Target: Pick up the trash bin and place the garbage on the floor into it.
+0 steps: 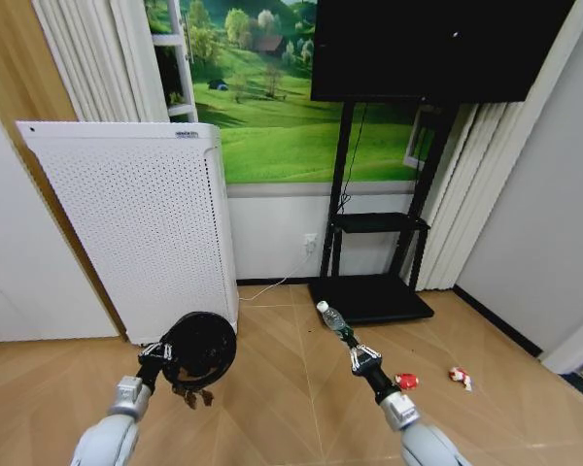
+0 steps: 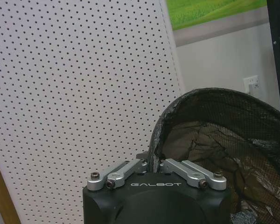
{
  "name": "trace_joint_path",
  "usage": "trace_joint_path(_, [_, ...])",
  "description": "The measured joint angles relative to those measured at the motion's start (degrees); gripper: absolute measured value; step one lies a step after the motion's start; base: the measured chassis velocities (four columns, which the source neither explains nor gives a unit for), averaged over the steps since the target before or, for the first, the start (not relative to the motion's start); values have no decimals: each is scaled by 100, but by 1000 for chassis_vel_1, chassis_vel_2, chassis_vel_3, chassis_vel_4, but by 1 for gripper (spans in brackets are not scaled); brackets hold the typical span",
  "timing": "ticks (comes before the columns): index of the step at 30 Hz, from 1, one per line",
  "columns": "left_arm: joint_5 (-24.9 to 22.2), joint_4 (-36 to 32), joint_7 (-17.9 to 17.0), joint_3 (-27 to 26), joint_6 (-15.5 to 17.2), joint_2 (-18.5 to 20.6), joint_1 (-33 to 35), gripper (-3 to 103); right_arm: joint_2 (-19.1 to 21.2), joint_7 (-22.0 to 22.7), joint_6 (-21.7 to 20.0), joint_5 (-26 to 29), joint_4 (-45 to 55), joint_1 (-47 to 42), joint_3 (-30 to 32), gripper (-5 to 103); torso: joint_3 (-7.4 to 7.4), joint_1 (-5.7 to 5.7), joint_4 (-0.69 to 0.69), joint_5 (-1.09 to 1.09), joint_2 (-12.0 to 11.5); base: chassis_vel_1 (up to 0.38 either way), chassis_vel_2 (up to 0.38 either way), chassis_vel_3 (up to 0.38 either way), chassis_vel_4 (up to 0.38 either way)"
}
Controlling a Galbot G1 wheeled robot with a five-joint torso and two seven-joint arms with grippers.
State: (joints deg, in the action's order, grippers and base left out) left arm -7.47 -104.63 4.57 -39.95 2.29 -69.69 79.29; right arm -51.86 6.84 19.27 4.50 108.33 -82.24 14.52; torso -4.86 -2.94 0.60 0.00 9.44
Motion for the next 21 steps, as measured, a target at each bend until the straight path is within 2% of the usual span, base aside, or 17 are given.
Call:
trace_joint_path(8, [90,530,-31,731,35,-81,-814,4,-136,-367,668,-190,-184,183,-483,1,0,0,3,1,0,0,0,0,0])
trace_joint_path(21, [283,1136,-61,1572,12,-518,-1322,4,-434,-317,793,-251,-422,668,-1146,1,-1,0,1,0,0,0,0,0,0])
